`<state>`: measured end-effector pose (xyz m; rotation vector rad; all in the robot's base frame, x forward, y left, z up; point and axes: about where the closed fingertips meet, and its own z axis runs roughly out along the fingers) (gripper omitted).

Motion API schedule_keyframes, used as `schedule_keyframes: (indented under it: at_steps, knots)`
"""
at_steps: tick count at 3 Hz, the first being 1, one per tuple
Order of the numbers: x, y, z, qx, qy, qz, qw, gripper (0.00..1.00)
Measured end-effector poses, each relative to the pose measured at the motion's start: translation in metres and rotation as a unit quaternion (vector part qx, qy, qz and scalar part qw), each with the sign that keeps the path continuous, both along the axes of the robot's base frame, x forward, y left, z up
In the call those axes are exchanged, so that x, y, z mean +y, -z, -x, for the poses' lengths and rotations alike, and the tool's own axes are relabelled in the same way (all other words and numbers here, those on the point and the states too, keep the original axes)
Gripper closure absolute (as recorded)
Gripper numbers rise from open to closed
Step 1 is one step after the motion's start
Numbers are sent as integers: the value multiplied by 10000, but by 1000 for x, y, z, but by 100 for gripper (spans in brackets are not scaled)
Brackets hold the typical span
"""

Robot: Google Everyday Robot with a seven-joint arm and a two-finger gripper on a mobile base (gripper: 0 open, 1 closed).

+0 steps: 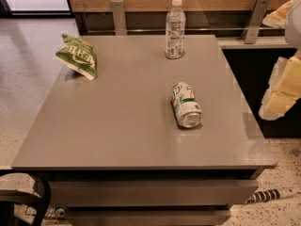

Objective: Place 7up can upright

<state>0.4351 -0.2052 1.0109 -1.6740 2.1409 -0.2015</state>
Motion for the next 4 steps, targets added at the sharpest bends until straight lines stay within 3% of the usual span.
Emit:
schedule_keyframes:
  at_steps: [1,2,3,4]
  knots:
    - [0,0,0,-1,0,0,10000,0]
    - [-1,-4,-11,54,296,-133,9995,0]
    - [6,-4,-44,338,876,-451,9946,0]
    - [31,11,-74,667,1427,-883,9836,0]
